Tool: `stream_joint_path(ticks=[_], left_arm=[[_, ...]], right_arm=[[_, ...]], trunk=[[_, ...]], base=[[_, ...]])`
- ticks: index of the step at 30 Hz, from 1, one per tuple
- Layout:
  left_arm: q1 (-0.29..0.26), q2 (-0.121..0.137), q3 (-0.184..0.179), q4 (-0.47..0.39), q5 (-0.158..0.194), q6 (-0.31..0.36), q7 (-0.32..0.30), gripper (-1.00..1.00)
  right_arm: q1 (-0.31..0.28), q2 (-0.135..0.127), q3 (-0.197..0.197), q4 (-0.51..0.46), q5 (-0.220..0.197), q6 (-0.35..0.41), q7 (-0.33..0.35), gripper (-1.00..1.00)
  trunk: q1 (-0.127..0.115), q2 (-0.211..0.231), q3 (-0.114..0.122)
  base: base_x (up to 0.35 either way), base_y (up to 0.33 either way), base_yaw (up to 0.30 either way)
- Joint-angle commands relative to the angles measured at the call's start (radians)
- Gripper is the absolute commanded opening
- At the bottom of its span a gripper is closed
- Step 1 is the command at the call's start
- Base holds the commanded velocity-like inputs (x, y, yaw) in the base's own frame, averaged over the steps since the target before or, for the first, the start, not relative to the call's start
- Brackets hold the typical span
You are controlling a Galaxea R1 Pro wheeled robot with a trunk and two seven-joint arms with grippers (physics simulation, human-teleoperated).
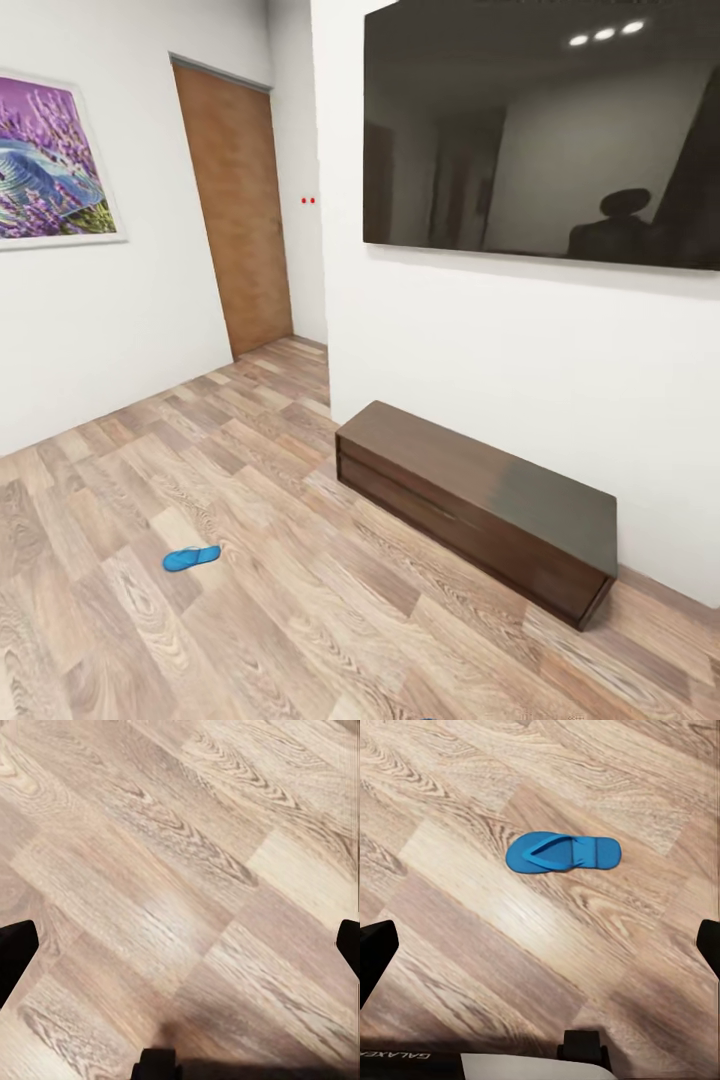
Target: In the bedroom, move the book from the bed onto either nightstand, and place the two sandals side by side next to the bed.
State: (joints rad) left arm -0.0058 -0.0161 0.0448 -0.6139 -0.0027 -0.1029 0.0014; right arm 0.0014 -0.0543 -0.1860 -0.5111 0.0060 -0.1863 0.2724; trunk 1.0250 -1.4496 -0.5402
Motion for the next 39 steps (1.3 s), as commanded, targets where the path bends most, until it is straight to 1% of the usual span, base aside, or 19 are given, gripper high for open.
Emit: stream_joint_path(ticks=[1,39], left_arm=[[0.0,-0.001,0.003,0.0,0.0,-0.003,0.0,1.0],[0.0,-0.001,0.001,0.0,-0.002,-0.003,0.0,1.0]], right_arm=[[0.0,0.001,-0.006,-0.001,0.001,-0.001,0.008,1.0],[0.0,0.001,-0.006,0.0,0.001,-0.001,0.008,1.0]], trunk=[[0.0,0.0,-0.001],[0.0,0.0,-0.001]], base=[[0.0,0.0,-0.234],[0.0,0.0,-0.233]])
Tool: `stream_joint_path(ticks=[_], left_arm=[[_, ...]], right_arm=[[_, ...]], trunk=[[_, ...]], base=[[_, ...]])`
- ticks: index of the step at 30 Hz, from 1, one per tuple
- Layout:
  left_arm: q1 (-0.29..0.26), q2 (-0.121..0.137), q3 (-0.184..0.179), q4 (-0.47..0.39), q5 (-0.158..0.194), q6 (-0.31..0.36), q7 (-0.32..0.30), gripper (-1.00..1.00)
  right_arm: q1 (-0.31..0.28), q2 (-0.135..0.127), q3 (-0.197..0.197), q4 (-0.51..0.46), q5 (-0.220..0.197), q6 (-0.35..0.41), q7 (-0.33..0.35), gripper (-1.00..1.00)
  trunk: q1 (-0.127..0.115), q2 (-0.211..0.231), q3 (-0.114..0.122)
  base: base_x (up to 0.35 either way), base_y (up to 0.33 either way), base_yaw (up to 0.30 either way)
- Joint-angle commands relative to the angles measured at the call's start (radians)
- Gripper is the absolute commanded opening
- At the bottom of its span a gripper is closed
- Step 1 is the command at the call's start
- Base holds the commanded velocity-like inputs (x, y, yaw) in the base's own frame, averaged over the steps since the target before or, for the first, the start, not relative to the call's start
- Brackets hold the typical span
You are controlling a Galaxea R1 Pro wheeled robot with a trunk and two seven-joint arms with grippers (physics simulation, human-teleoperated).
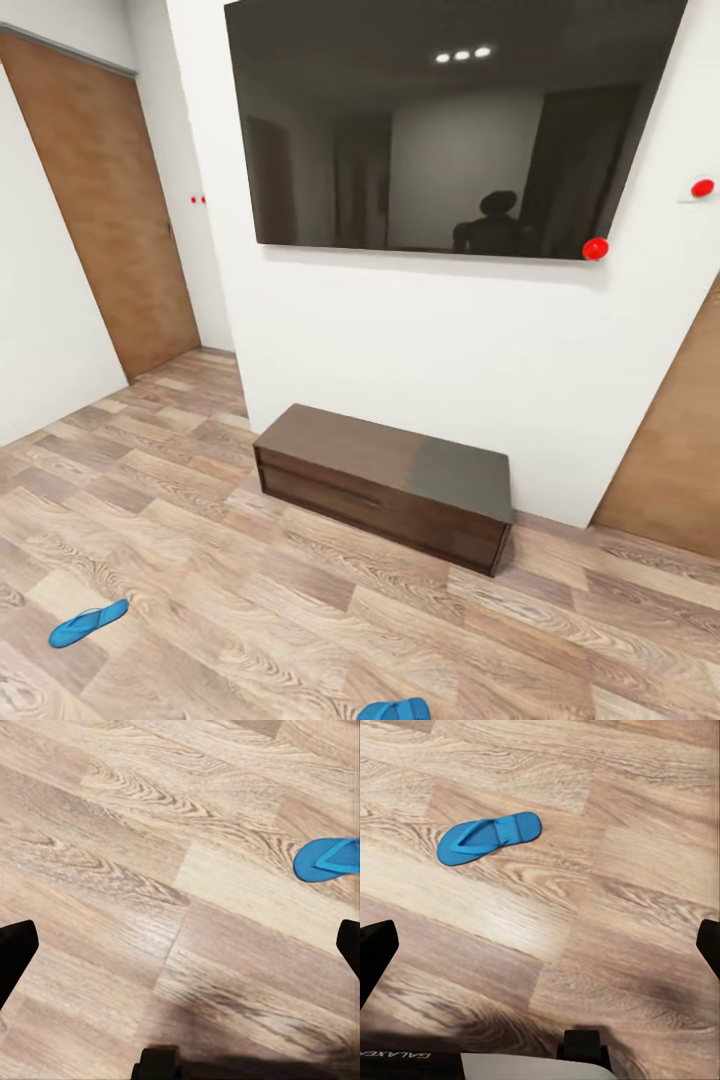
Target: In the bedroom, move the book from the bed onto either nightstand, and place the two sandals side by side next to the bed.
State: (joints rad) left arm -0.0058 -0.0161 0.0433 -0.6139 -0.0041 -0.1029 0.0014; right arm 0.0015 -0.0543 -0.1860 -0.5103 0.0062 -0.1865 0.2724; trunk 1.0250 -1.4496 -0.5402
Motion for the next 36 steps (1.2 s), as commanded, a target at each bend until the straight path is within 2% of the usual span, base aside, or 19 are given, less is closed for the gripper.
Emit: stream_joint_path(ticks=[1,13,36], left_arm=[[0.0,-0.001,0.003,0.0,-0.001,-0.003,0.0,1.0],[0.0,-0.001,0.003,0.0,-0.001,-0.003,-0.001,1.0],[0.0,-0.001,0.003,0.0,-0.001,-0.003,0.0,1.0]], right_arm=[[0.0,0.001,-0.006,-0.001,0.001,-0.001,0.008,1.0],[0.0,0.001,-0.006,-0.001,0.001,-0.001,0.008,1.0],[0.0,0.001,-0.006,-0.001,0.001,-0.001,0.008,1.0]], trunk=[[0.0,0.0,-0.001],[0.0,0.0,-0.001],[0.0,0.0,-0.001]], base=[[0.0,0.0,-0.233],[0.139,0.111,-0.233],[0.007,0.006,-0.233]])
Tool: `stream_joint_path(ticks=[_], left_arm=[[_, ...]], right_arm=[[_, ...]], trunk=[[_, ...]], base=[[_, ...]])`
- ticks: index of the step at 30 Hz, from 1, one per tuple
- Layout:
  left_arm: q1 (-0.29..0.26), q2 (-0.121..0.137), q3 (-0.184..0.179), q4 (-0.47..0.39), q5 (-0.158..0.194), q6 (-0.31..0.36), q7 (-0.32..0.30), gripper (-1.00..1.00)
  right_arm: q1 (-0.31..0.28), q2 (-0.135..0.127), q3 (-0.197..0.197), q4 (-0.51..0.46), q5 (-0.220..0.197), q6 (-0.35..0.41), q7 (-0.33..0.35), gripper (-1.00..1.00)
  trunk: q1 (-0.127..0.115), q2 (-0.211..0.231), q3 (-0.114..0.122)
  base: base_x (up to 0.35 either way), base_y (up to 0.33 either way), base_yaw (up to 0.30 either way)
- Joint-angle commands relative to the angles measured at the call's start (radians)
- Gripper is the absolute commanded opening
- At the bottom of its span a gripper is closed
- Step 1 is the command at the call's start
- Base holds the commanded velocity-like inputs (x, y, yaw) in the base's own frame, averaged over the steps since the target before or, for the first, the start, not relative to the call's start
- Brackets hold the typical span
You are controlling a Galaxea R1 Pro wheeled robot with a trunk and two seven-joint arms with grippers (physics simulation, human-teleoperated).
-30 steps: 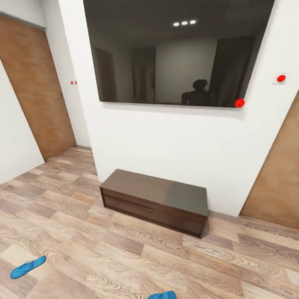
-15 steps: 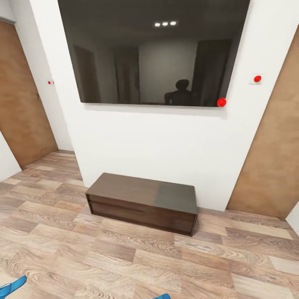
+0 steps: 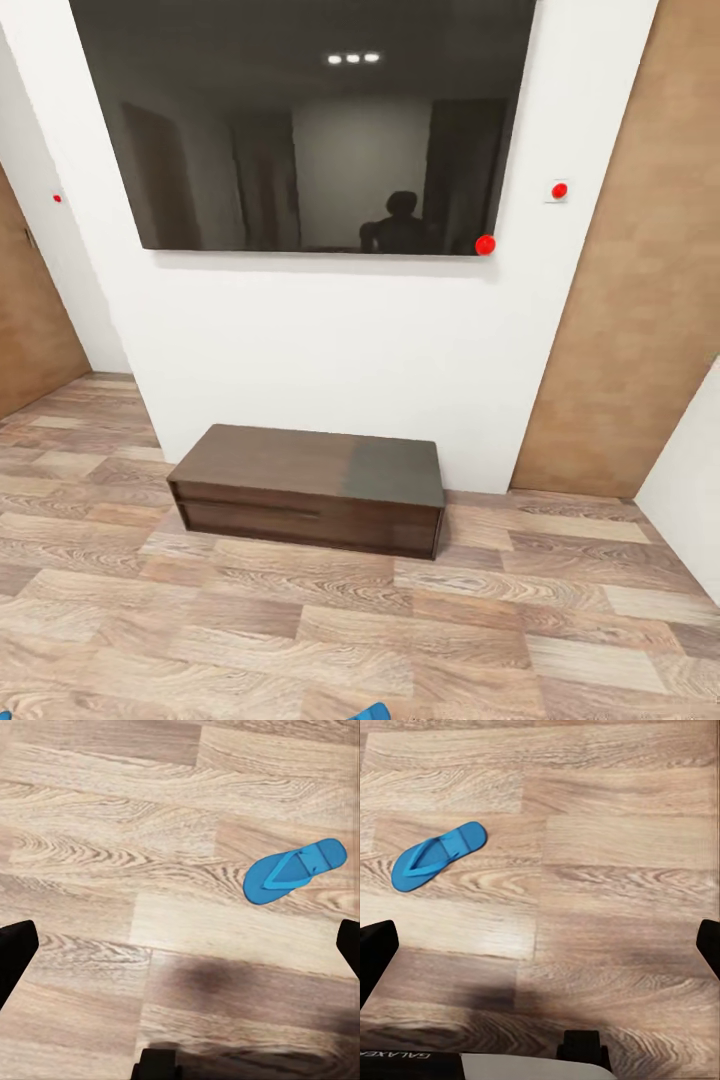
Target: In the bedroom, move the book from the bed onto either nightstand, and place the two sandals side by side next to the bed.
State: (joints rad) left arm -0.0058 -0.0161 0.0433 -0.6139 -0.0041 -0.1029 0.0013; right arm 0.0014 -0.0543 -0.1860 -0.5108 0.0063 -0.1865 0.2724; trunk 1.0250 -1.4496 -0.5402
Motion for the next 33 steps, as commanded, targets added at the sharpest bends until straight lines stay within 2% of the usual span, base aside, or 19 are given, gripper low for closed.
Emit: stream_joint_path(ticks=[1,33], left_arm=[[0.0,-0.001,0.003,0.0,-0.001,-0.003,0.0,1.0],[0.0,-0.001,0.003,0.0,-0.001,-0.003,0.0,1.0]], right_arm=[[0.0,0.001,-0.006,-0.001,0.001,-0.001,0.008,1.0],[0.0,0.001,-0.006,0.0,0.001,-0.001,0.008,1.0]], trunk=[[0.0,0.0,-0.001],[0.0,0.0,-0.001]], base=[[0.0,0.0,-0.233],[0.0,0.0,-0.247]])
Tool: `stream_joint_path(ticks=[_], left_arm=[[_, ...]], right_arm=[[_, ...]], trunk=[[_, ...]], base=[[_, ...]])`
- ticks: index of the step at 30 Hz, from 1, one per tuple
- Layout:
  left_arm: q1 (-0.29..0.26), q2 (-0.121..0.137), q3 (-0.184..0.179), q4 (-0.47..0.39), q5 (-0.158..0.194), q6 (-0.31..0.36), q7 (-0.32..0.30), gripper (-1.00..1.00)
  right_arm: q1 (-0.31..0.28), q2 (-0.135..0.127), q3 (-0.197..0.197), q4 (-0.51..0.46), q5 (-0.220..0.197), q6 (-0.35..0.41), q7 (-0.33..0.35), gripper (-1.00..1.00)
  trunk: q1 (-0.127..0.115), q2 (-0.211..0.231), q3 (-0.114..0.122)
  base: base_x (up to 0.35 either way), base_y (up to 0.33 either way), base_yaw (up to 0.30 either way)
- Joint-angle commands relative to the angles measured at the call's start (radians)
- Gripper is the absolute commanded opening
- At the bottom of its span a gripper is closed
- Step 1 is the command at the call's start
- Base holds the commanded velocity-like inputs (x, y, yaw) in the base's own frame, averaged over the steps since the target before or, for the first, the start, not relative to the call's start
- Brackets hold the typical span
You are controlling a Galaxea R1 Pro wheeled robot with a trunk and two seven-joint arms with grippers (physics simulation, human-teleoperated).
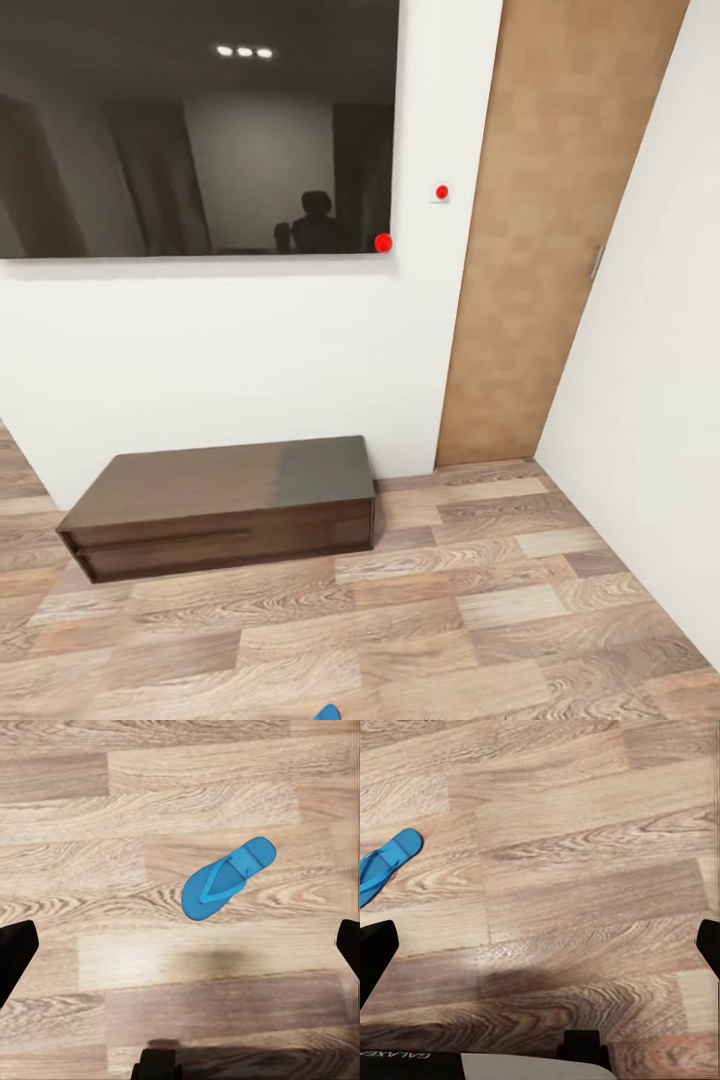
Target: In the bedroom, move the book from the bed onto either nightstand, and place the two sandals side by side next to the bed.
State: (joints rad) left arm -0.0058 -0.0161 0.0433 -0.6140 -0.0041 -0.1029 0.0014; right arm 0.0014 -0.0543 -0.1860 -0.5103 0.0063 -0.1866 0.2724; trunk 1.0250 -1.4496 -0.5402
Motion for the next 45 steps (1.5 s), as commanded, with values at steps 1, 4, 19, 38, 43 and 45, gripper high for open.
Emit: stream_joint_path(ticks=[1,4,19,38,43,45], left_arm=[[0.0,-0.001,0.003,0.0,-0.001,-0.003,0.0,1.0],[0.0,-0.001,0.003,0.0,-0.001,-0.003,0.0,1.0],[0.0,-0.001,0.003,0.0,0.0,-0.003,0.0,1.0],[0.0,-0.001,0.003,0.0,0.0,-0.003,0.0,1.0],[0.0,-0.001,0.003,0.0,0.0,-0.003,0.0,1.0],[0.0,-0.001,0.003,0.0,0.0,-0.003,0.0,1.0]], right_arm=[[0.0,0.001,-0.006,-0.001,0.001,-0.001,0.008,1.0],[0.0,0.001,-0.006,-0.001,0.001,-0.001,0.008,1.0],[0.0,0.001,-0.006,-0.001,0.0,-0.001,0.008,1.0],[0.0,0.001,-0.006,0.0,0.001,-0.001,0.008,1.0],[0.0,0.001,-0.006,-0.001,0.001,-0.001,0.008,1.0],[0.0,0.001,-0.006,-0.001,0.001,-0.001,0.008,1.0]], trunk=[[0.0,0.0,-0.001],[0.0,0.0,-0.001],[0.0,0.0,-0.001],[0.0,0.0,-0.001],[0.0,0.0,-0.001],[0.0,0.0,-0.001]], base=[[0.0,0.0,-0.265],[0.0,0.0,-0.272],[0.0,0.0,-0.281],[0.0,0.0,-0.281],[0.0,0.0,-0.281],[0.0,0.0,-0.281]])
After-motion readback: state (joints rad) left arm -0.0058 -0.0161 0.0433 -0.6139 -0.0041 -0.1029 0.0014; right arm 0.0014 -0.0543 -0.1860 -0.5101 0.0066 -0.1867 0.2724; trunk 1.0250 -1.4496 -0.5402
